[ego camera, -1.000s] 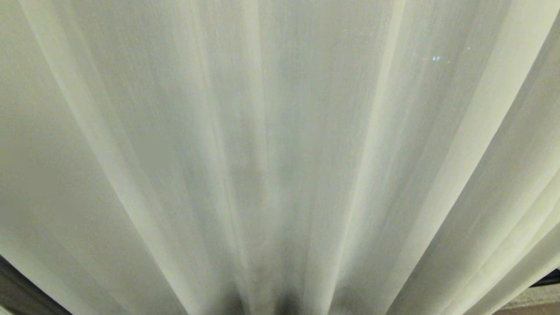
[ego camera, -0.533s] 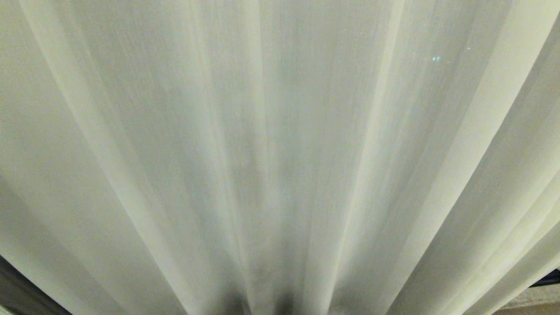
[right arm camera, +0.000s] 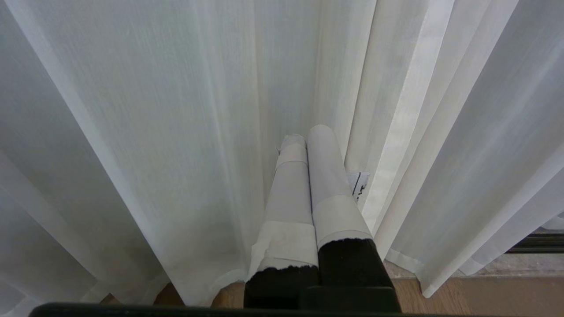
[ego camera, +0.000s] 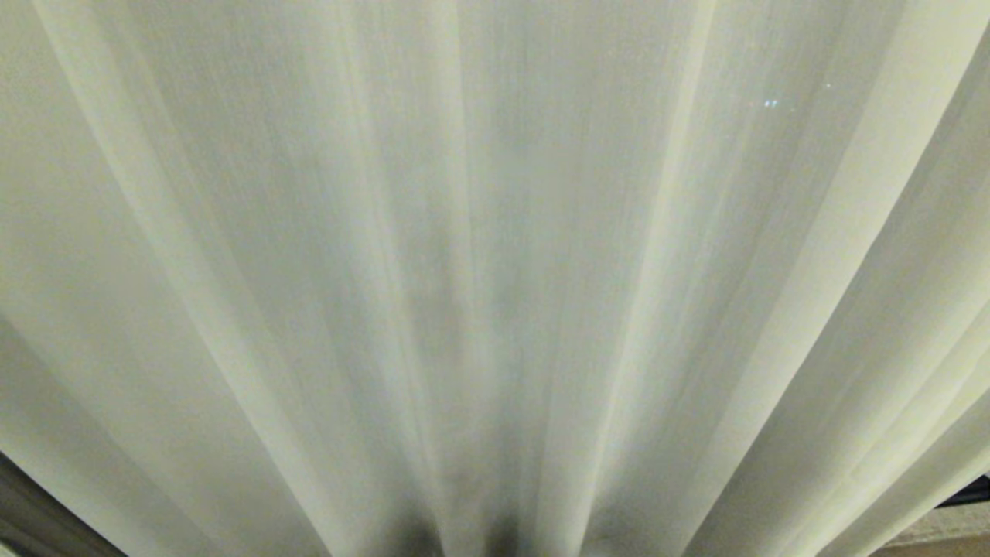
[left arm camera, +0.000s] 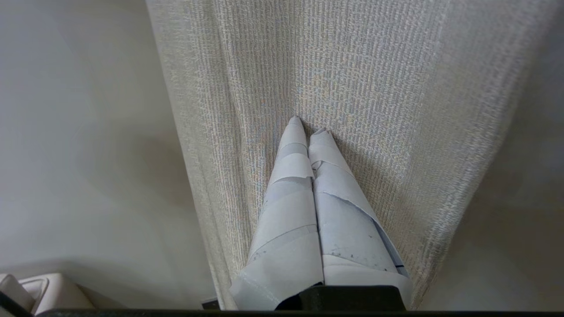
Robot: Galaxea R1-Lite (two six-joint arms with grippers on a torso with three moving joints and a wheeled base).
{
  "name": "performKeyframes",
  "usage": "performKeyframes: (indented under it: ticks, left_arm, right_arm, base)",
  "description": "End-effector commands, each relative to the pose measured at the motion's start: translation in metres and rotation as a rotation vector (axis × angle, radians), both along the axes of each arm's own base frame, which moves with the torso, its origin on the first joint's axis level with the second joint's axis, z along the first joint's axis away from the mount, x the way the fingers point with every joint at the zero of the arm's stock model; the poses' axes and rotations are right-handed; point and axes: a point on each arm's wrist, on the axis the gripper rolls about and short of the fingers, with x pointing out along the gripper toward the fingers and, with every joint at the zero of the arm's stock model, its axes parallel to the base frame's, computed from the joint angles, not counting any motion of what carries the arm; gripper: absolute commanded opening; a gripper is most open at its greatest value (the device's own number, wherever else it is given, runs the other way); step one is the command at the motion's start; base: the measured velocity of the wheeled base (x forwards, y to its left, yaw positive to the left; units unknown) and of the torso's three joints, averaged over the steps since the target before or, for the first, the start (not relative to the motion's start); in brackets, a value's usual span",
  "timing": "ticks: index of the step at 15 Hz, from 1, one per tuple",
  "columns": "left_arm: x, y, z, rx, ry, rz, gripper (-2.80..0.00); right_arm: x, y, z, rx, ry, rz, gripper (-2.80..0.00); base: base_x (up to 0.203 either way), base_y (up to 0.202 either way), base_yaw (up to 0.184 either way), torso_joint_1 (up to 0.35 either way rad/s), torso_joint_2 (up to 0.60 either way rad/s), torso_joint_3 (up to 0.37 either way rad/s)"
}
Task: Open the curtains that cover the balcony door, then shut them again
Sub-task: Close the outer curtains on both sides
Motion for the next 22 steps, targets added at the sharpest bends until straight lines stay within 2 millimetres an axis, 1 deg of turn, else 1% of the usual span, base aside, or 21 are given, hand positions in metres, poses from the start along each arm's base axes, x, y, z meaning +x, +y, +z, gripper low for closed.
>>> performKeyframes:
  ticks: [1,3,6,9,11,13,16,20,22]
  left_arm:
    - [-0.008,-0.002,0.005,0.009,-0.004,0.019,-2.8]
    - [-0.017,-0.005,0.011,0.017,-0.006,0.057,-2.8]
    - [-0.023,-0.007,0.015,0.021,-0.013,0.143,-2.8]
    - [-0.028,-0.004,0.014,0.02,-0.015,0.158,-2.8]
    - [-0.027,0.0,0.01,0.011,-0.018,0.149,-2.8]
    - [-0.021,0.006,0.002,-0.005,-0.022,0.083,-2.8]
    - [-0.009,0.011,-0.008,-0.024,-0.032,-0.06,-2.8]
    - [0.012,0.022,-0.013,0.13,-0.116,-0.146,-2.8]
    - [0.017,0.02,-0.013,0.136,-0.117,-0.167,-2.8]
  right_arm:
    - [0.0,0.0,0.0,0.0,-0.001,0.0,-2.8]
    - [0.0,0.0,0.0,0.0,-0.001,0.0,-2.8]
    - [0.0,0.0,0.0,0.0,-0.001,0.0,-2.8]
    - [0.0,0.0,0.0,0.0,-0.001,0.0,-2.8]
    - [0.0,0.0,0.0,0.0,-0.001,0.0,-2.8]
    - [0.0,0.0,0.0,0.0,-0.001,0.0,-2.8]
    - [0.0,0.0,0.0,0.0,-0.001,0.0,-2.8]
    - [0.0,0.0,0.0,0.0,-0.001,0.0,-2.8]
    - [0.0,0.0,0.0,0.0,-0.001,0.0,-2.8]
  base:
    - [0.0,0.0,0.0,0.0,0.0,0.0]
    - [0.0,0.0,0.0,0.0,0.0,0.0]
    - [0.0,0.0,0.0,0.0,0.0,0.0]
    - [0.0,0.0,0.0,0.0,0.0,0.0]
    - [0.0,0.0,0.0,0.0,0.0,0.0]
    - [0.0,0.0,0.0,0.0,0.0,0.0]
    - [0.0,0.0,0.0,0.0,0.0,0.0]
    - [0.0,0.0,0.0,0.0,0.0,0.0]
    - [0.0,0.0,0.0,0.0,0.0,0.0]
